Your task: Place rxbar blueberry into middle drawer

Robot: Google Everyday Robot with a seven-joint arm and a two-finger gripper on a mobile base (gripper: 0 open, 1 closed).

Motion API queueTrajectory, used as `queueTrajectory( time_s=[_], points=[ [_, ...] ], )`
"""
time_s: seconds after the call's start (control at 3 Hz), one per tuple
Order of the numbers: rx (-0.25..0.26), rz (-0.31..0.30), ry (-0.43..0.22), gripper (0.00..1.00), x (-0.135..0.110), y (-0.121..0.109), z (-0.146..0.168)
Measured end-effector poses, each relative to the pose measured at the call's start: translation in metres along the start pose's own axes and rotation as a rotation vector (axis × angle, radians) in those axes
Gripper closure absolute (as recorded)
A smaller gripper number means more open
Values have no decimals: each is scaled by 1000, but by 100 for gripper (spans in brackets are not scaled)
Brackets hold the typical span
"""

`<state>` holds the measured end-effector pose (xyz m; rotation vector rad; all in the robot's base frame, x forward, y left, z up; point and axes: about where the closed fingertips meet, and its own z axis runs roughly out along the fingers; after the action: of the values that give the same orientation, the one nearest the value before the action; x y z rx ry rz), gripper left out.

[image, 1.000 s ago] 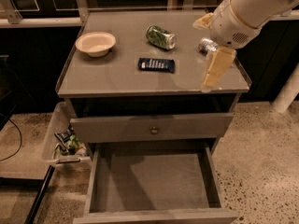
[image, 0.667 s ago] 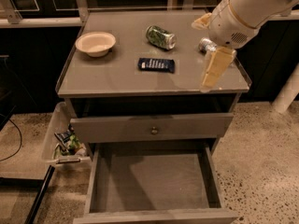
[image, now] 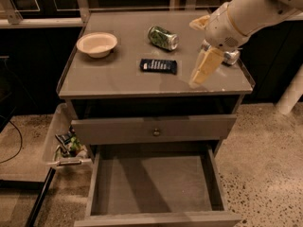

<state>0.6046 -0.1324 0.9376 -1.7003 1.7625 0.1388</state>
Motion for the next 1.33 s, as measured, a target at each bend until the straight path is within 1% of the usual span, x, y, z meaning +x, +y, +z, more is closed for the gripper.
queueTrajectory(
  time_s=[0.33,0.67,1.0,1.33],
  points=[
    [-14,49,-135,0,-2,-16,27],
    [-66,119,-239,0,-7,-21,57],
    [-108,174,-273,0,-11,-21,83],
    [-120,196,-237,0,-9,-26,104]
  ],
)
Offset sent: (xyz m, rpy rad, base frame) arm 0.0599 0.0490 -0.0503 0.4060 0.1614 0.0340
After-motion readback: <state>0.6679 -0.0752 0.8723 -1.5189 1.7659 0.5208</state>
